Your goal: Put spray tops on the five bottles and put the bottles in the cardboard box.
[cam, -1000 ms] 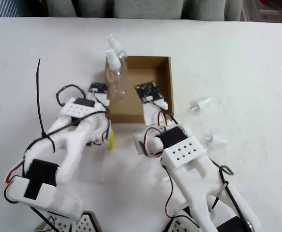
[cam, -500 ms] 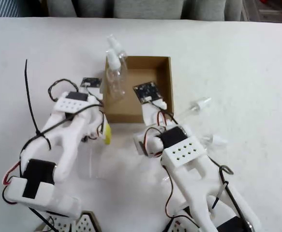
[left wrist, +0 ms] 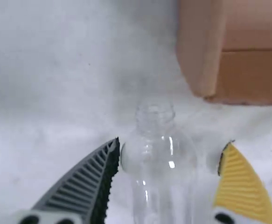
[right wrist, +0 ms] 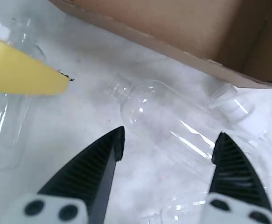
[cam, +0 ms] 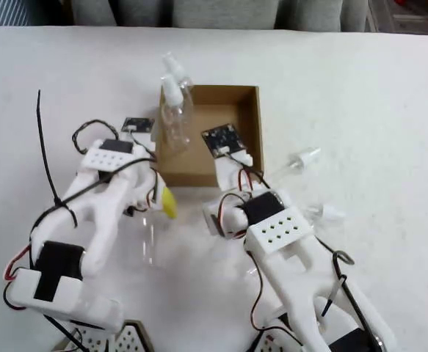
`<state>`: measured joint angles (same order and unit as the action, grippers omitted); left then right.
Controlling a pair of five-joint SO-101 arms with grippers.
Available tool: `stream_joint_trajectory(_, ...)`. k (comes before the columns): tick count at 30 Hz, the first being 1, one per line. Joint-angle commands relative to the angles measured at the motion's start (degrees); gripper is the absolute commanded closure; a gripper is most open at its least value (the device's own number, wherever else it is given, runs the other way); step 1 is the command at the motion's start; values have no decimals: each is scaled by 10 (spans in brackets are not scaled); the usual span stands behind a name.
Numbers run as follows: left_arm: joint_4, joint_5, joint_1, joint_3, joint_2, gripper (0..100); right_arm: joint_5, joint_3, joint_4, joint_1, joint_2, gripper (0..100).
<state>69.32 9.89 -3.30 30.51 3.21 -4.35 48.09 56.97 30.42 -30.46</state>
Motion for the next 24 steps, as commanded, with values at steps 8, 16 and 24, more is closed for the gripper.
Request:
stream_joint_trajectory(8, 25, 1, 5, -21, -7, 727, 6, -2, -9, -5, -16, 733)
stream_joint_trajectory(16, 24, -10, 4, 5, -46, 728, 6, -2, -9, -5, -16, 733)
stream_joint_trajectory(24, -36, -7, 0, 82, -137, 728, 7, 12, -34, -5, -16, 733)
